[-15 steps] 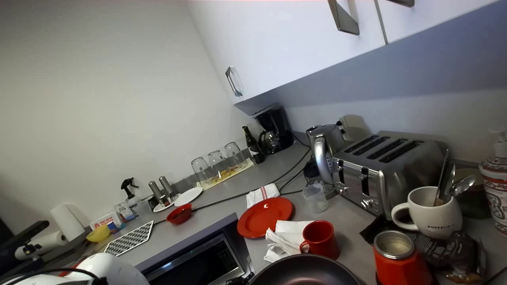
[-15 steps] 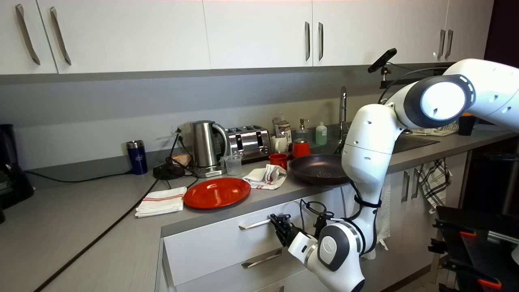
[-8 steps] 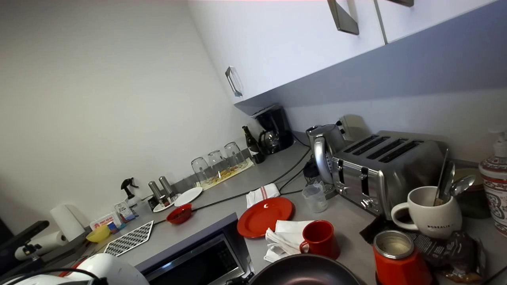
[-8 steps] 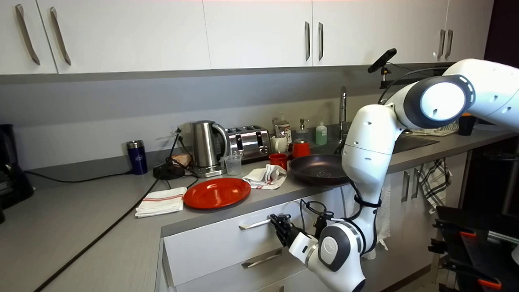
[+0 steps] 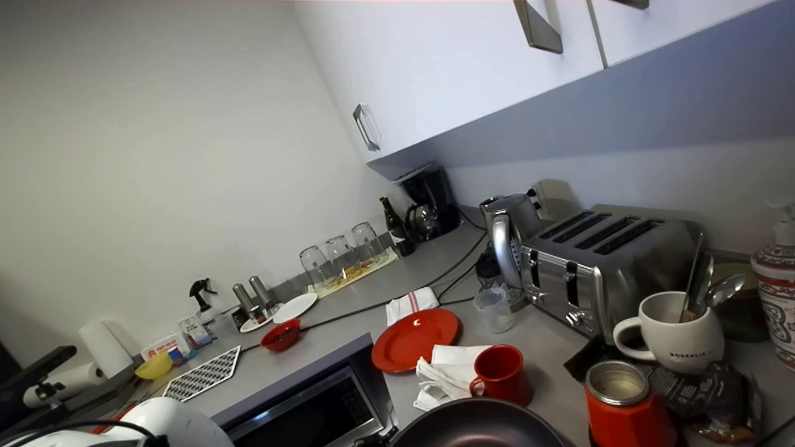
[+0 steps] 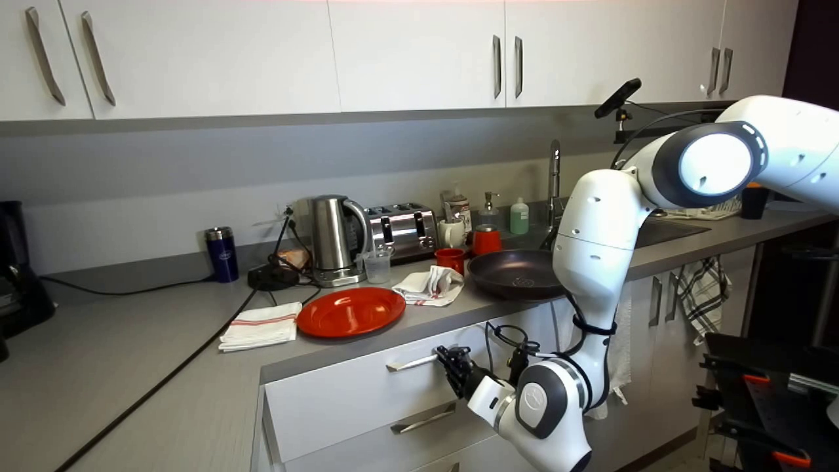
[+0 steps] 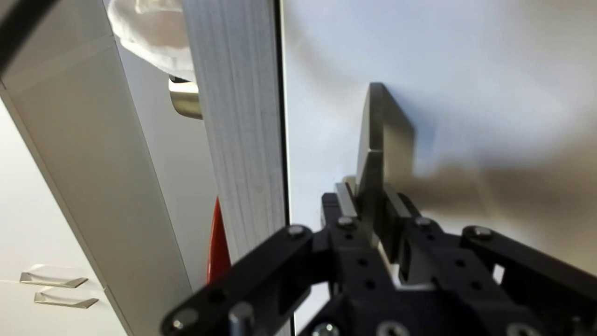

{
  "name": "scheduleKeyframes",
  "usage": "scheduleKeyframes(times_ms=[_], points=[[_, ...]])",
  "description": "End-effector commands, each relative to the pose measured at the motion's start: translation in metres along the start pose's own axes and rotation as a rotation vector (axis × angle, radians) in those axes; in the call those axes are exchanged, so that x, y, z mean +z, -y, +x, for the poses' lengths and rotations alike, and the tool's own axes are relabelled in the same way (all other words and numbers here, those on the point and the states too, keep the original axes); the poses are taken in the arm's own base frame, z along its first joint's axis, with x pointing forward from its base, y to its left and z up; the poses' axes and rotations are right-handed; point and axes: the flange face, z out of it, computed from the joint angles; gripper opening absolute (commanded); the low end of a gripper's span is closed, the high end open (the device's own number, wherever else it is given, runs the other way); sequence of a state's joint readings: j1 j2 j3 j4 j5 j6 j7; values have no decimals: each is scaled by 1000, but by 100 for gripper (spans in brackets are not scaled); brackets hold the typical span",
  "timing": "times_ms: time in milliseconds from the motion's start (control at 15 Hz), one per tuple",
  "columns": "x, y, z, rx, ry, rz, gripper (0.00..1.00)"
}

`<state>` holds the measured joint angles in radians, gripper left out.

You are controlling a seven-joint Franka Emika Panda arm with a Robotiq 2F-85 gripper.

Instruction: Open the first top drawer

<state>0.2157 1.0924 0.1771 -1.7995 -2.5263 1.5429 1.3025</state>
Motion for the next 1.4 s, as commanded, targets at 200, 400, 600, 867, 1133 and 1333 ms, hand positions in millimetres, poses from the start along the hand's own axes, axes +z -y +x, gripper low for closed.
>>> scheduleKeyframes(times_ms=[200,400,600,867,1133,1333], points=[[0,1,1,0,0,0,16],[-5,2,6,2,-8,0,6],[-47,6,34,21,-85,20,6],[-62,10,36,21,-142,30,6],[-64,14,31,6,-148,28,6],[-65,15,28,5,-155,29,6]])
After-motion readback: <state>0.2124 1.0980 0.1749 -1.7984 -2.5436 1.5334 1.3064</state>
